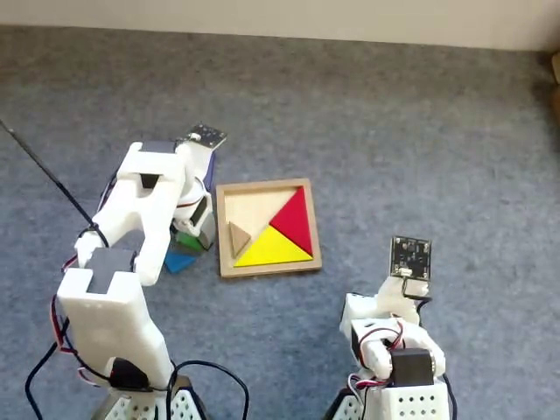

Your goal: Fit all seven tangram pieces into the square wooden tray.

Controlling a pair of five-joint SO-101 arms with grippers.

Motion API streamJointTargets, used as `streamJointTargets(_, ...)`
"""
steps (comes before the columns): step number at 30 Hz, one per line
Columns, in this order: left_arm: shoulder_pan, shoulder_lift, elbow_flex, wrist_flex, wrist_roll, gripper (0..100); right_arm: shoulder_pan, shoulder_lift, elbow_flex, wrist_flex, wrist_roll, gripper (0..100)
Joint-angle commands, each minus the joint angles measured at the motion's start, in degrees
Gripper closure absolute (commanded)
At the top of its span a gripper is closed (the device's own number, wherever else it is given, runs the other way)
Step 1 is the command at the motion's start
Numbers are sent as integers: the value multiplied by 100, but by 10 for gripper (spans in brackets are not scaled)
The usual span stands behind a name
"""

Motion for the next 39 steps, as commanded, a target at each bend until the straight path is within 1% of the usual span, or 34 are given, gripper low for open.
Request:
streamJointTargets(1, 66, -514, -163, 273, -9, 833, 66, -136, 673, 48, -44, 993)
streamJointTargets(6, 84, -1446, 57, 431, 299, 833, 48, -136, 681, 48, -44, 993)
streamJointTargets(9, 286, -1851, 207, 404, 308, 833, 48, -136, 681, 48, -44, 993)
streamJointTargets(12, 576, -1982, 251, 404, 334, 833, 48, -136, 681, 48, -44, 993)
streamJointTargets(14, 760, -1974, 215, 396, 563, 833, 48, -136, 681, 48, -44, 993)
streamJointTargets(18, 1007, -1974, 259, -176, 844, 833, 40, -136, 681, 48, -44, 993)
streamJointTargets(23, 1297, -1965, 268, -659, 853, 833, 40, -136, 690, 48, -44, 993)
streamJointTargets(27, 1525, -1912, 277, -888, 853, 833, 40, -136, 690, 48, -44, 993)
streamJointTargets(29, 1622, -1692, 207, -905, 853, 833, 40, -136, 690, 48, -44, 993)
streamJointTargets(33, 1666, -989, 31, -1248, 853, 832, 40, -136, 690, 57, -44, 993)
streamJointTargets(36, 1666, -567, -242, -1231, 844, 828, 40, -136, 690, 57, -44, 993)
streamJointTargets(39, 1666, -462, -409, -1160, 844, 825, 40, -136, 690, 57, -44, 993)
